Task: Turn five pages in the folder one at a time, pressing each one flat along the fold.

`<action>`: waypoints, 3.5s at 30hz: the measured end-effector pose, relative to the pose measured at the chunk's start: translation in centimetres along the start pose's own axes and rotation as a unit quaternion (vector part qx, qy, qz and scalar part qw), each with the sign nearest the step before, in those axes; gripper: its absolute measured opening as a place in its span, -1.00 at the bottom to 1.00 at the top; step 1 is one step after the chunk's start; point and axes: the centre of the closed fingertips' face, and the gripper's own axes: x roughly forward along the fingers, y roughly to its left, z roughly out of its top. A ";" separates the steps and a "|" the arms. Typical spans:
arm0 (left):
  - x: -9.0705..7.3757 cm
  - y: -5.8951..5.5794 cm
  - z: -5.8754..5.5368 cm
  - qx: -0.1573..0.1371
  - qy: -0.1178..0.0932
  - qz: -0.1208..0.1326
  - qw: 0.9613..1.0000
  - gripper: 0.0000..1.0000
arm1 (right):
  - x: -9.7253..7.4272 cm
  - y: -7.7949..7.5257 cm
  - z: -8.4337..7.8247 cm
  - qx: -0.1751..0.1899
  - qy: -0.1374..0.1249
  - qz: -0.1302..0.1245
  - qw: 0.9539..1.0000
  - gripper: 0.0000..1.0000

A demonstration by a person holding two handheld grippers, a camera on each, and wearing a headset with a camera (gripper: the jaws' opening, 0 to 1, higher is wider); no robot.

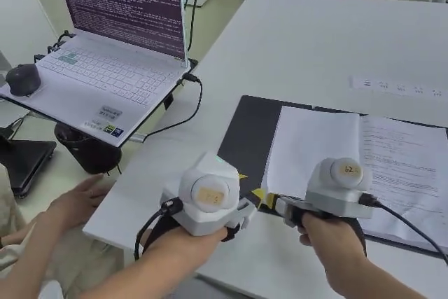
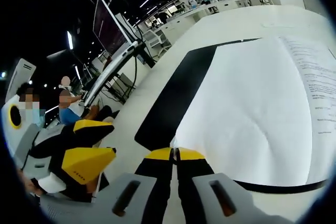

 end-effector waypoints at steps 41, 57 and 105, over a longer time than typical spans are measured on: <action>7.9 -1.9 -5.4 0.041 0.048 0.005 0.998 -0.72 | -7.1 -12.2 7.5 0.255 -0.098 0.045 0.961 -1.00; 7.8 -1.9 -5.5 0.035 0.034 0.009 0.999 -0.72 | -4.0 -15.8 9.2 0.369 -0.060 0.056 0.926 -1.00; 8.0 -1.7 -5.6 0.019 0.018 0.021 0.999 -0.73 | 1.5 -24.6 20.8 0.533 -0.229 0.038 0.814 -1.00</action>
